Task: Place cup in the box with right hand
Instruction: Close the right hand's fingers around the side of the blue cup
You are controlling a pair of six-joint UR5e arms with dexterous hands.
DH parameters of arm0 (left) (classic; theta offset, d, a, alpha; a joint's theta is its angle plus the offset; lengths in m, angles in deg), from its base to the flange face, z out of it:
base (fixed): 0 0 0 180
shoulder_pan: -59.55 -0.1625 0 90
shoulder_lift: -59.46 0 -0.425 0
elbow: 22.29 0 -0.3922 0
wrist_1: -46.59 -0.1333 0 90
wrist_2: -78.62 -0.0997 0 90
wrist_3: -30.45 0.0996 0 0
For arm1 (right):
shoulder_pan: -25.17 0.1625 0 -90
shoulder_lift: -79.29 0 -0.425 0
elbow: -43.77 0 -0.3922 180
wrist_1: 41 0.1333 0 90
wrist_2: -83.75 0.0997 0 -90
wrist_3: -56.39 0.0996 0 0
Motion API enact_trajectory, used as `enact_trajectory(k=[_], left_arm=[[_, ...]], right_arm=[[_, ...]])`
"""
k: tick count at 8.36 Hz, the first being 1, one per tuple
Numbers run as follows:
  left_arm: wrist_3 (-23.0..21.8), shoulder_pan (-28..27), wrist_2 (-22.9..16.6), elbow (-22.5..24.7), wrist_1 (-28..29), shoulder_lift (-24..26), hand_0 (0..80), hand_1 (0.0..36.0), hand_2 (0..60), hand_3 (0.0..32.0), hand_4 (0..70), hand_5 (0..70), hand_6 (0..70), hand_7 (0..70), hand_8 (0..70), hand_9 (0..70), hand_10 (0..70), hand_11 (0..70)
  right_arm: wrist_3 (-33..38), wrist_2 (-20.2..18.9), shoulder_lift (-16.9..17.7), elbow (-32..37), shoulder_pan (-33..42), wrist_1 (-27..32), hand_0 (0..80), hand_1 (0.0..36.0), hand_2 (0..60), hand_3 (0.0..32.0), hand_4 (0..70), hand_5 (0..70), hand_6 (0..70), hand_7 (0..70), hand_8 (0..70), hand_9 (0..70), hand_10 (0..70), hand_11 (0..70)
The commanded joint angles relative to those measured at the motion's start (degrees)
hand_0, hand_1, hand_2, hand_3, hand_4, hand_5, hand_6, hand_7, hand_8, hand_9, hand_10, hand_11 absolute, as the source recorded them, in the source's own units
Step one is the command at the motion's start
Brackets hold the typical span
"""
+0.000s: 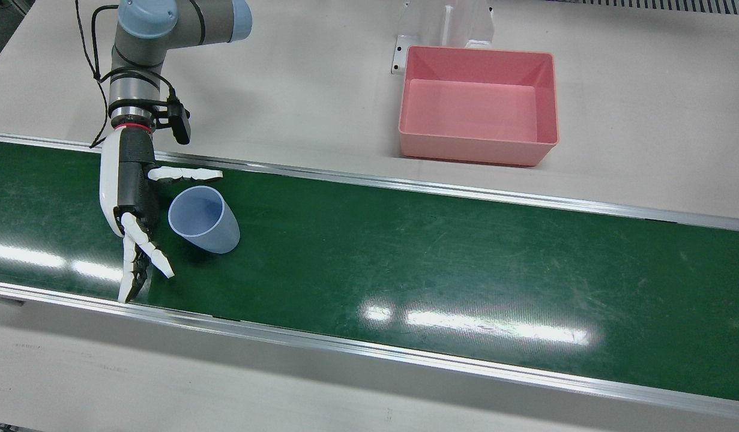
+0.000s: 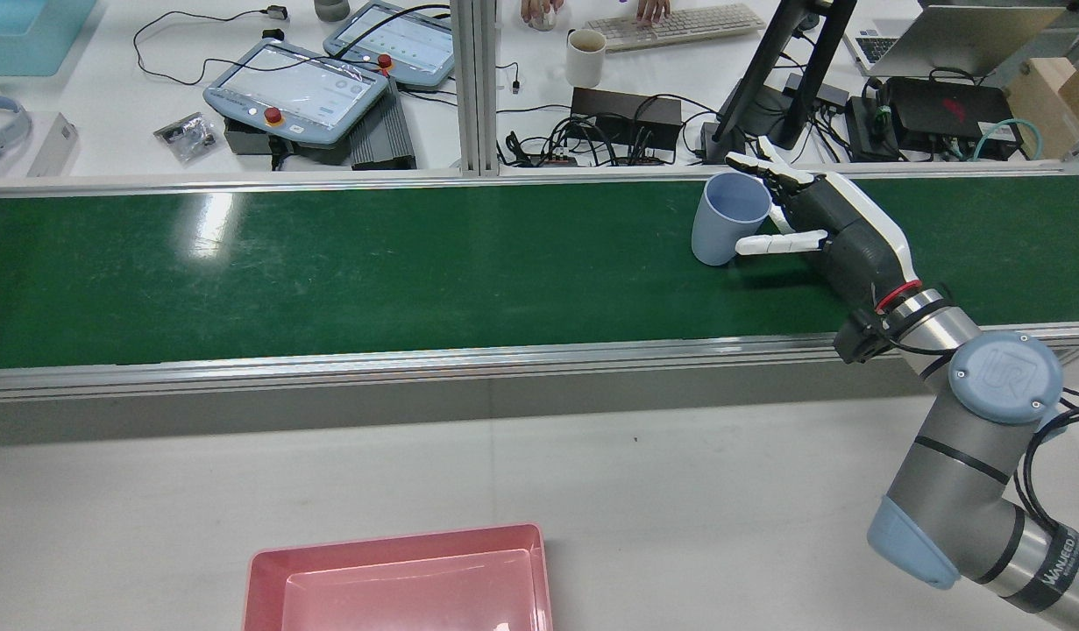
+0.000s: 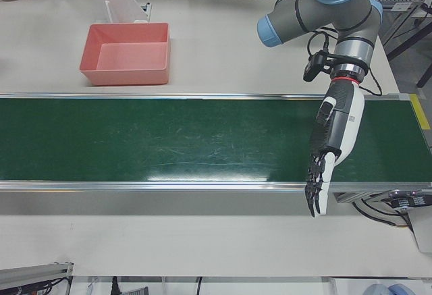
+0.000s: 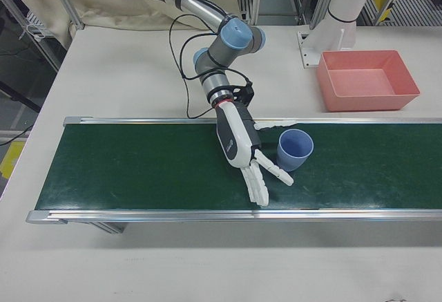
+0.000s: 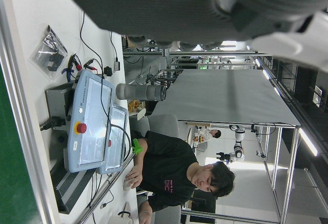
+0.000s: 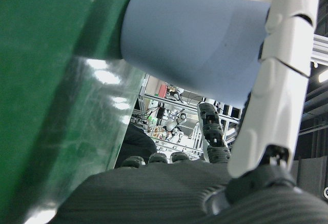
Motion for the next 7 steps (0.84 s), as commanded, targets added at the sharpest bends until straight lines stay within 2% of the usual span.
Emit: enact_trajectory(k=[1,2,3,4,5,6,7], left_arm=[[0.0,0.0,0.0,0.0,0.1,0.0,0.0,0.0,0.0,0.0,0.0,0.0,0.0,0.0,0.0,0.0,0.0,0.0],[0.0,0.0,0.0,0.0,0.0,0.0,0.0,0.0,0.0,0.0,0.0,0.0,0.0,0.0,0.0,0.0,0.0,0.0],[0.0,0.0,0.0,0.0,0.0,0.0,0.0,0.0,0.0,0.0,0.0,0.0,0.0,0.0,0.0,0.0,0.0,0.0],[0.0,0.0,0.0,0.0,0.0,0.0,0.0,0.0,0.0,0.0,0.0,0.0,0.0,0.0,0.0,0.0,0.0,0.0],[0.0,0.0,0.0,0.0,0.0,0.0,0.0,0.0,0.0,0.0,0.0,0.0,0.0,0.0,0.0,0.0,0.0,0.0],[0.0,0.0,0.0,0.0,0.0,0.0,0.0,0.0,0.0,0.0,0.0,0.0,0.0,0.0,0.0,0.0,0.0,0.0],[0.0,0.0,0.0,0.0,0.0,0.0,0.0,0.0,0.0,0.0,0.0,0.0,0.0,0.0,0.0,0.0,0.0,0.0]], right_arm=[[0.0,0.0,-0.4,0.0,-0.7,0.0,52.6,19.9,8.4,0.0,5.2,5.2,1.1,0.0,0.0,0.0,0.0,0.0],[-0.1,0.0,-0.4,0.0,-0.8,0.0,52.4,20.5,13.0,0.0,8.9,5.0,1.7,1.0,0.0,0.0,0.0,0.0],[-0.1,0.0,-0.4,0.1,-0.9,-0.3,52.2,22.5,22.2,0.0,9.4,5.4,3.0,6.9,0.0,0.1,0.0,0.0],[0.0,0.0,-0.4,0.1,-0.9,-1.6,52.2,24.2,31.2,0.0,14.2,6.0,5.6,18.5,2.6,7.7,0.0,0.0],[0.1,0.5,-0.4,-0.2,-0.9,-2.4,51.8,24.4,40.7,0.0,30.4,6.6,10.9,41.0,14.5,27.3,1.3,3.4],[0.3,0.7,-1.1,-0.6,-0.9,-2.5,51.7,23.8,51.7,0.0,59.1,7.5,17.3,65.9,31.9,52.6,9.6,14.8],[0.4,0.8,-1.3,-2.2,-0.8,-2.5,53.3,24.3,60.0,0.0,70.0,9.6,24.1,70.0,47.9,70.0,21.8,32.1]])
